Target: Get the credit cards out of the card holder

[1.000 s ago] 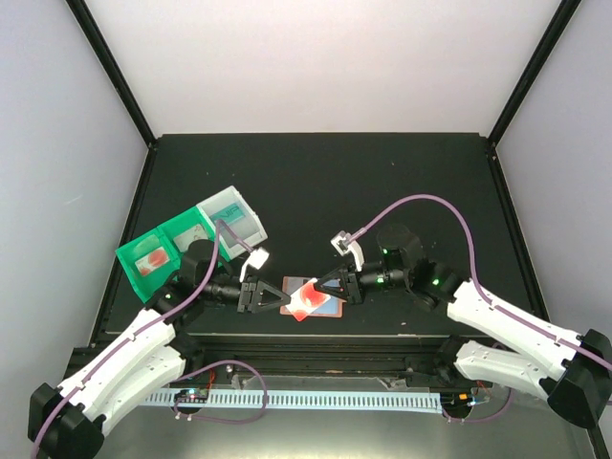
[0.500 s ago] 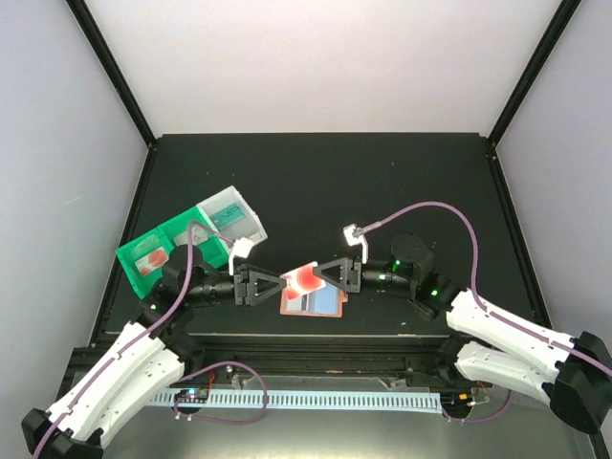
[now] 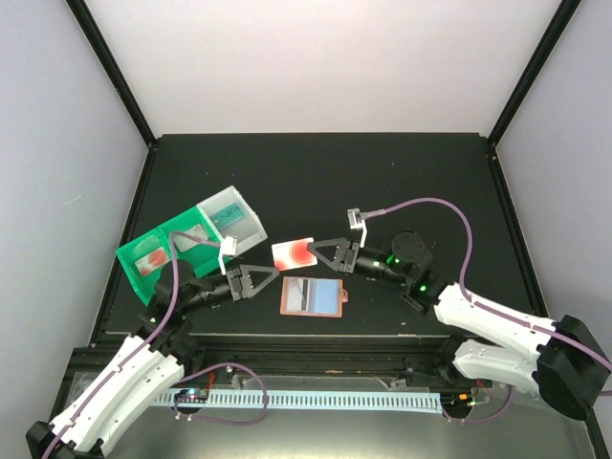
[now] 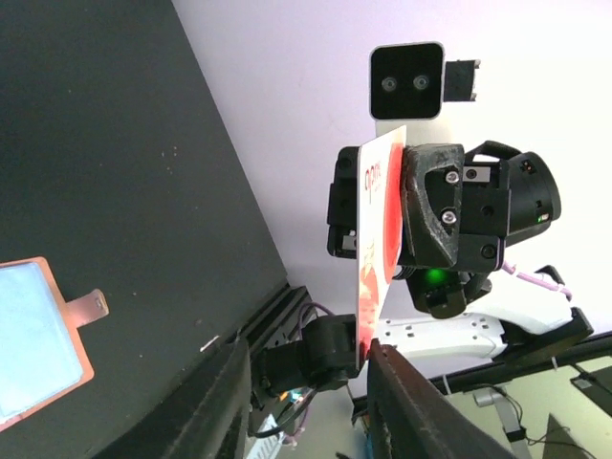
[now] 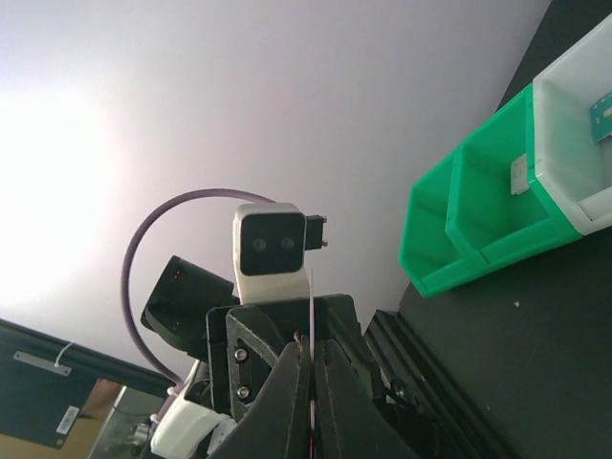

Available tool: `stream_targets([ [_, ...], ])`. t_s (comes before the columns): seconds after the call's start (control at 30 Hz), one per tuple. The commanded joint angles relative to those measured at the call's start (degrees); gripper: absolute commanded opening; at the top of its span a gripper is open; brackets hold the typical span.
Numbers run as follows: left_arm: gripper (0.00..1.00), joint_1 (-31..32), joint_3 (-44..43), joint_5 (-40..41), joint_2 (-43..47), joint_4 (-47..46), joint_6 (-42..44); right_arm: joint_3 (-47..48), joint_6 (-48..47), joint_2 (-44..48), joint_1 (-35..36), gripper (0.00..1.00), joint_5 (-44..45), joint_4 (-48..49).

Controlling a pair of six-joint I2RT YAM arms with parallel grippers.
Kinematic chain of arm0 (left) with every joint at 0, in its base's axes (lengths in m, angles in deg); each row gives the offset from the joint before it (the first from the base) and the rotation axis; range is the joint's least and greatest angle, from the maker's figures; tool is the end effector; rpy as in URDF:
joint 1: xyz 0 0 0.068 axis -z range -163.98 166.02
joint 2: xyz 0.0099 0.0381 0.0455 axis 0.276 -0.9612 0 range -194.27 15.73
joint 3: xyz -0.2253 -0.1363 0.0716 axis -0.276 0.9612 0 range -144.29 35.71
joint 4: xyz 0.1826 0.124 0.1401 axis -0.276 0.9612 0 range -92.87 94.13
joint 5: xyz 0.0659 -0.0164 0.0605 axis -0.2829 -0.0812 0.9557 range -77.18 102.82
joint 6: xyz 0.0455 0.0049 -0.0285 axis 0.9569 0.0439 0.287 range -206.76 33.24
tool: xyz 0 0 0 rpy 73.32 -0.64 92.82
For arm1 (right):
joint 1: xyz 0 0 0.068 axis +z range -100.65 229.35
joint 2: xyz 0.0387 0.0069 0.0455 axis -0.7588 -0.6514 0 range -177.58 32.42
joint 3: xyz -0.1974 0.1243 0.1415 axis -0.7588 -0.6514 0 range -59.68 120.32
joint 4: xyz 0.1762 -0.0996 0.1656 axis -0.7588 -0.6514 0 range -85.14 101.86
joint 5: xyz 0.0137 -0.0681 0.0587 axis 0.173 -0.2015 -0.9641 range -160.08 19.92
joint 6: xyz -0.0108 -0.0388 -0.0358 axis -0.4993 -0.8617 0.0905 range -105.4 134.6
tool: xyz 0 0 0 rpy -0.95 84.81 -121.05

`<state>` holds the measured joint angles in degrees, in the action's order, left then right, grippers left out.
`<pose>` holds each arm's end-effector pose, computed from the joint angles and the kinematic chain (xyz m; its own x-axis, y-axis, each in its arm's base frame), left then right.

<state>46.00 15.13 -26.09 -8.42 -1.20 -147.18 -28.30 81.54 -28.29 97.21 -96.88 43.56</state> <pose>0.1002 -0.0837 0.2569 -0.8483 -0.2919 -0.4418 0.3907 0.2180 -0.8943 0.1489 0.1883 0.2804 -0.8762 0.2556 -0.4086 -0.4032 0.0756 0.9120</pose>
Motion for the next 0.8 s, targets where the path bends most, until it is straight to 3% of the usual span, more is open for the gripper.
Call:
stream_targets([
  [0.0, 0.32, 0.1, 0.6, 1.2, -0.7, -6.6, -4.4, 1.1, 1.8, -0.6, -0.2, 0.01, 2.4, 3.6],
  [0.23, 0.3, 0.2, 1.5, 0.5, -2.2, -11.0, -6.5, 0.7, 2.8, -1.4, -0.1, 0.01, 1.6, 4.5],
  [0.43, 0.02, 0.2, 2.3, 0.3, -2.3, -12.8, -7.6, 0.4, 2.9, -1.7, -0.2, 0.01, 1.6, 4.6],
  [0.53, 0.02, 0.2, 2.2, 0.7, -2.2, -11.6, -7.5, 0.0, 2.9, -1.8, -0.2, 0.02, 1.8, 4.2],
  [0.63, 0.02, 0.2, 1.9, 0.9, -2.4, -10.7, -6.8, -0.5, 2.7, -1.5, -0.1, 0.08, 2.1, 3.8],
  [0.77, 0.02, 0.0, 0.9, 1.6, -2.3, -8.1, -4.7, -1.0, 0.6, 0.3, -0.1, 0.26, 3.5, 0.7],
])
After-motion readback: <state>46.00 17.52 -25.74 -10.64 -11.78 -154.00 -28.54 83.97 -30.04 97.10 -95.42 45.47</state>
